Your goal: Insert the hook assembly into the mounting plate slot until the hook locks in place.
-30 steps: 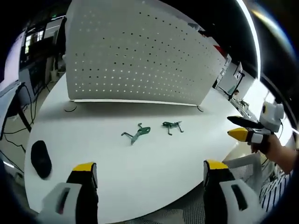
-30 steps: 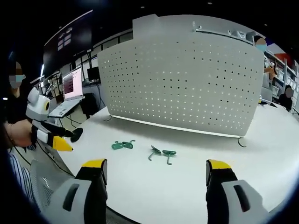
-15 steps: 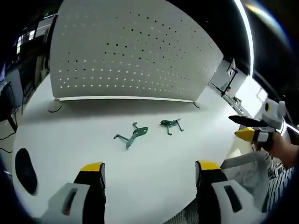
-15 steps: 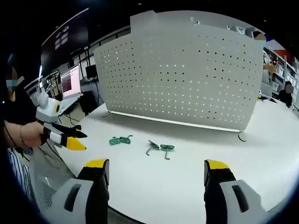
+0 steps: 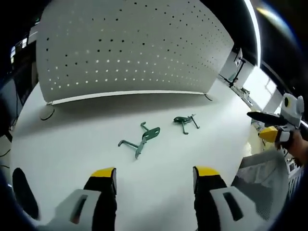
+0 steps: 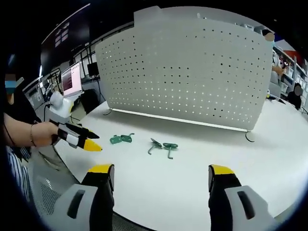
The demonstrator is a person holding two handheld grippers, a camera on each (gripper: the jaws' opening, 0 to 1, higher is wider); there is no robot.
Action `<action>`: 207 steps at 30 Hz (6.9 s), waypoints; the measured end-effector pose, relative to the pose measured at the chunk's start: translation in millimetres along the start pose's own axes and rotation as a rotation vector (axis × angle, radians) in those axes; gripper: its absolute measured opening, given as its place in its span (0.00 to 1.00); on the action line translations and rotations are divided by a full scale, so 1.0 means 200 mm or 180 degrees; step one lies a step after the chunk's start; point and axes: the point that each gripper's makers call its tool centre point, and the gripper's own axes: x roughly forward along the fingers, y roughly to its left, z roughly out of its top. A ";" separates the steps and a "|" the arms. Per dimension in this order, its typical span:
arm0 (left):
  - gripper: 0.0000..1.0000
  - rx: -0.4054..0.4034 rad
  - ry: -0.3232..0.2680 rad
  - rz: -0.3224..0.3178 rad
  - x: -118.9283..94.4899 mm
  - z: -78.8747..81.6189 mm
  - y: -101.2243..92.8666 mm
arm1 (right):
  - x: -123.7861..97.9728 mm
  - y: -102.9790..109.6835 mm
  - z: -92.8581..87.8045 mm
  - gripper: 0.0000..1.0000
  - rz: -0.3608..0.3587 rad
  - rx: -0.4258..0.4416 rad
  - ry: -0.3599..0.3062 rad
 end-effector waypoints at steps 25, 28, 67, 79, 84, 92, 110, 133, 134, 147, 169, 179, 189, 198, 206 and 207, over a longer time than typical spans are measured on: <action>0.41 -0.0016 0.0141 0.0062 0.16 0.04 0.04 | 0.01 -0.02 -0.07 0.71 0.0037 0.0219 0.0101; 0.37 0.0005 0.0147 0.0069 0.18 0.04 0.05 | 0.01 -0.02 -0.08 0.70 0.0048 0.0224 0.0129; 0.02 0.0217 0.0212 -0.0053 0.22 0.07 0.07 | 0.04 -0.08 -0.15 0.66 0.0007 0.0269 0.0266; 0.01 0.0385 0.0205 -0.0142 0.15 0.10 0.04 | 0.05 -0.06 -0.14 0.65 0.0063 0.0275 0.0269; 0.01 0.0502 0.0173 -0.0135 0.08 0.15 0.03 | 0.06 -0.05 -0.12 0.65 0.0090 0.0263 0.0249; 0.01 0.0571 0.0139 -0.0183 0.00 0.22 -0.01 | 0.06 -0.05 -0.06 0.62 0.0121 0.0273 0.0221; 0.01 0.0656 0.0201 -0.0517 -0.12 0.22 -0.18 | 0.04 0.00 -0.01 0.54 0.0344 0.0412 0.0260; 0.01 0.1148 0.0405 -0.1216 -0.23 0.09 -0.53 | 0.12 0.26 0.18 0.40 0.1005 0.0417 0.0431; 0.01 0.1204 0.0381 -0.1297 -0.23 0.09 -0.55 | 0.13 0.29 0.18 0.40 0.1090 0.0506 0.0481; 0.01 0.1733 0.0190 -0.2129 -0.34 0.06 -0.77 | 0.14 0.61 0.12 0.24 0.2072 0.1091 0.1125; 0.01 0.2480 0.0111 -0.2692 -0.42 -0.01 -0.88 | 0.06 0.72 0.03 0.03 0.2512 0.2124 0.1650; 0.09 0.1613 0.0012 -0.2119 -0.31 0.13 -0.77 | 0.12 0.63 0.19 0.00 0.2220 0.2211 0.0986; 0.56 0.0248 -0.0239 -0.1475 -0.24 0.34 -0.66 | 0.17 0.49 0.38 0.00 0.1376 0.1632 -0.0114; 0.50 0.0472 -0.0286 -0.1244 -0.24 0.35 -0.71 | 0.14 0.49 0.50 0.00 0.1018 0.1299 -0.0585; 0.46 0.0669 -0.0385 -0.1132 -0.26 0.40 -0.74 | 0.14 0.53 0.54 0.00 0.0975 0.1115 -0.0663; 0.45 0.0698 -0.0387 -0.1125 -0.26 0.40 -0.74 | 0.14 0.53 0.54 0.00 0.0963 0.1086 -0.0685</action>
